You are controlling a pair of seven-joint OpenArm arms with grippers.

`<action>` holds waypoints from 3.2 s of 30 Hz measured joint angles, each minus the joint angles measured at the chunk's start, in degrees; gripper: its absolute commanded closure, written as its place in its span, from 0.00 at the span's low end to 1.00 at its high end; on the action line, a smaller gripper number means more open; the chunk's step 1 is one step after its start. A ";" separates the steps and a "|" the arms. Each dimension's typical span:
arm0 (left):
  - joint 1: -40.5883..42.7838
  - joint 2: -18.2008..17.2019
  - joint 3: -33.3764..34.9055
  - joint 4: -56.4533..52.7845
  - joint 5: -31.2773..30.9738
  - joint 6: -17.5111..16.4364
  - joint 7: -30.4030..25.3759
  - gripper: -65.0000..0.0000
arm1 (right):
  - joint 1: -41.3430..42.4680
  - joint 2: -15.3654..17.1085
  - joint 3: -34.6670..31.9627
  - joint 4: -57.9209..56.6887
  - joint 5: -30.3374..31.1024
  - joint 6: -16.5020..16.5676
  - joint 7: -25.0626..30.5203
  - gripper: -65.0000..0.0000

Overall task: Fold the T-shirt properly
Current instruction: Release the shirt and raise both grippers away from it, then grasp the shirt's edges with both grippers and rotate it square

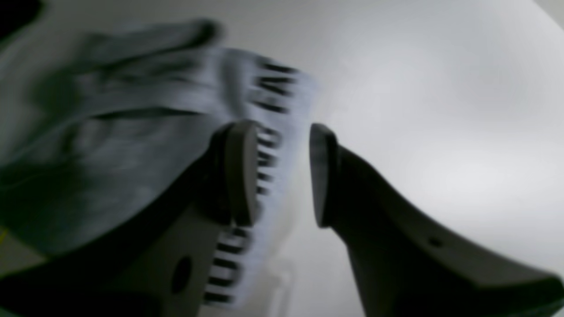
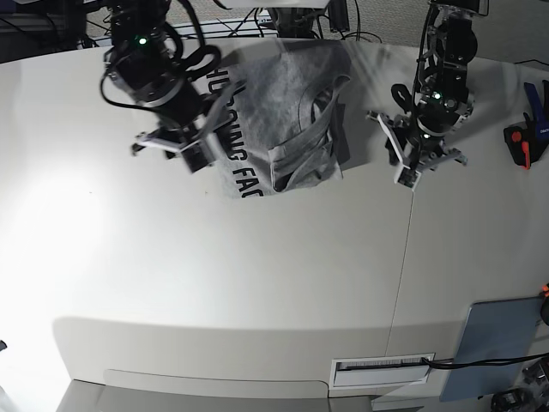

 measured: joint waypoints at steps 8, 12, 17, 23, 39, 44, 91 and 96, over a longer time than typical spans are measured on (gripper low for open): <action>0.13 1.46 0.11 8.83 -22.64 -14.05 0.22 0.75 | -0.15 -0.11 13.42 -0.15 0.00 -1.77 -0.20 0.68; 0.15 5.88 0.42 9.29 -26.77 -18.51 0.44 0.69 | -0.13 -0.11 18.25 -2.05 0.15 -1.92 0.04 0.68; -0.50 8.66 8.33 9.29 -19.76 -15.98 0.37 0.69 | -0.15 -0.20 19.39 -7.08 0.44 -1.95 0.09 0.68; -3.78 9.01 20.74 9.22 -2.58 2.14 0.15 0.69 | -0.28 -0.26 19.39 -10.43 0.24 -2.01 -0.68 0.68; -6.01 11.56 27.43 1.81 2.69 7.54 -0.17 0.69 | -0.28 -0.26 19.39 -10.43 0.39 -2.01 -0.87 0.68; -6.69 11.45 26.01 1.66 4.85 10.43 -0.22 1.00 | -0.26 -0.26 19.39 -10.43 0.42 -2.01 -1.09 0.68; 14.75 8.74 -1.49 9.33 -32.81 -24.26 13.97 1.00 | 18.69 -0.11 -4.70 -35.06 1.53 0.20 8.90 1.00; 14.73 8.76 -1.49 3.61 -26.97 -22.18 12.00 1.00 | 20.52 -0.09 -7.93 -37.68 -0.79 0.15 8.76 1.00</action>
